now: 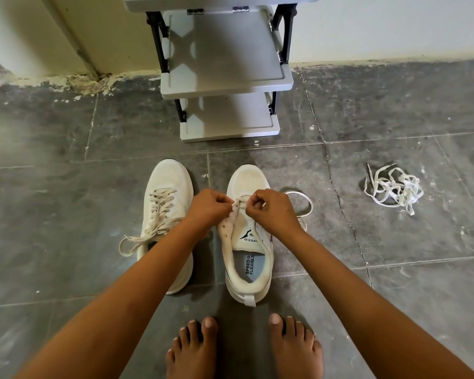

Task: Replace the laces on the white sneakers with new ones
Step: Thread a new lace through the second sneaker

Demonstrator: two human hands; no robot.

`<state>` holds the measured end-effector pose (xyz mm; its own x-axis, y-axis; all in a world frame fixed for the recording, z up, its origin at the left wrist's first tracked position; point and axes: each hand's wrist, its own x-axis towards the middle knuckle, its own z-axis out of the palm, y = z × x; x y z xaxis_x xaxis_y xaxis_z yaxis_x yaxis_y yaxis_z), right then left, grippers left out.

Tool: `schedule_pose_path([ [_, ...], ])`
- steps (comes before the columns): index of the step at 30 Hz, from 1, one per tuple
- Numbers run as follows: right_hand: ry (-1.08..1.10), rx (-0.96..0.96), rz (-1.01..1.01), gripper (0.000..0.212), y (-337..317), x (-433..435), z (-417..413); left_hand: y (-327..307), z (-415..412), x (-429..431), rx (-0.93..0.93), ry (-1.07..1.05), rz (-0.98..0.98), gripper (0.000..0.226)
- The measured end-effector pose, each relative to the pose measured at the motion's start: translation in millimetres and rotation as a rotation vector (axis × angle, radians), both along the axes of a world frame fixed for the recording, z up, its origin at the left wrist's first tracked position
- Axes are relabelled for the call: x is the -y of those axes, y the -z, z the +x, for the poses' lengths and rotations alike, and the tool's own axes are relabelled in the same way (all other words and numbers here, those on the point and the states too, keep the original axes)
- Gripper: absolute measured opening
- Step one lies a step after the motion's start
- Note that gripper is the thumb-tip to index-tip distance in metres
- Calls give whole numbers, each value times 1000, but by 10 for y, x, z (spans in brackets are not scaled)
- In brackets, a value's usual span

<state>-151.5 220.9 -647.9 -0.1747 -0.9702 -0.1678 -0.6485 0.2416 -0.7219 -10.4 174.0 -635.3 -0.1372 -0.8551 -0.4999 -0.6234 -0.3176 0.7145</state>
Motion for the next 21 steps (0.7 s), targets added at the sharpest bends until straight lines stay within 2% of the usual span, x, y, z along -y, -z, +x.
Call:
schedule_pose_path([
  [14,-85,-133,-68,10,48,2,44,0,23,-14,-31,13,3,21],
  [21,-21,-207,-93,12,95,-1,137,-67,63,-36,-88,37,61,23],
])
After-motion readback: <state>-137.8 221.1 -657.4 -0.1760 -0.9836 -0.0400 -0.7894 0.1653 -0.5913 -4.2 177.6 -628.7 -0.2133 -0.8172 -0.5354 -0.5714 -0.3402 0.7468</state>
